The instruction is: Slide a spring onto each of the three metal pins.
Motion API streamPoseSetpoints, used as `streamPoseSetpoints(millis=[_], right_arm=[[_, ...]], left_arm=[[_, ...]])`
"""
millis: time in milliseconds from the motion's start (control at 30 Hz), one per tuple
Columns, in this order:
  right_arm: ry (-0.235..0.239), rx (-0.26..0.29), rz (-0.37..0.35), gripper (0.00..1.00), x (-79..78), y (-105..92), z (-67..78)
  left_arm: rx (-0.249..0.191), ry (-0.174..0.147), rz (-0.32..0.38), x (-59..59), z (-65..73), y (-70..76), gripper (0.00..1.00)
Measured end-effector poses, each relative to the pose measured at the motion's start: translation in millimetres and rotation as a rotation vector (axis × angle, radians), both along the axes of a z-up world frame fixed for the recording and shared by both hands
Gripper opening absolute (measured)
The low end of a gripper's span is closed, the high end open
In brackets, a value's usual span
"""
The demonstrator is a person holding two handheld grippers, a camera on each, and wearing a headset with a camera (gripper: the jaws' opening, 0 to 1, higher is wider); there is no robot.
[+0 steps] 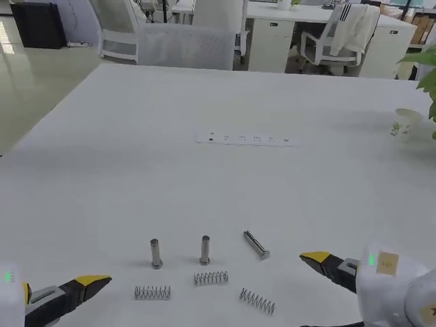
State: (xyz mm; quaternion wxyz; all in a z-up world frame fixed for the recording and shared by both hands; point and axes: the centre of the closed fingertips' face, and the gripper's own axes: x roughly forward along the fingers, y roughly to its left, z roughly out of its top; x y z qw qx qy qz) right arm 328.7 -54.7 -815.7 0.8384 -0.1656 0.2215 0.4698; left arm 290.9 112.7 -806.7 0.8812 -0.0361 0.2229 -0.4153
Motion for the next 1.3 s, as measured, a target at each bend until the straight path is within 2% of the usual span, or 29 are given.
streamPoseSetpoints(millis=[400,633,900,1300], right_arm=[[0.012,0.007,0.021,0.80,-1.5,3.7,-3.0],[0.018,0.005,0.029,0.79,-1.9,5.1,-4.6],[0.023,0.008,0.013,0.79,-0.1,3.3,-4.2],[0.020,0.004,-0.017,0.77,7.1,0.0,1.1]], left_arm=[[-0.022,-0.009,0.025,4.5,3.9,1.4,0.91],[-0.006,-0.019,0.013,3.7,3.7,0.1,0.91],[-0.025,-0.037,0.045,7.2,8.7,5.4,0.90],[-0.034,-0.043,0.023,6.2,10.0,1.0,0.90]])
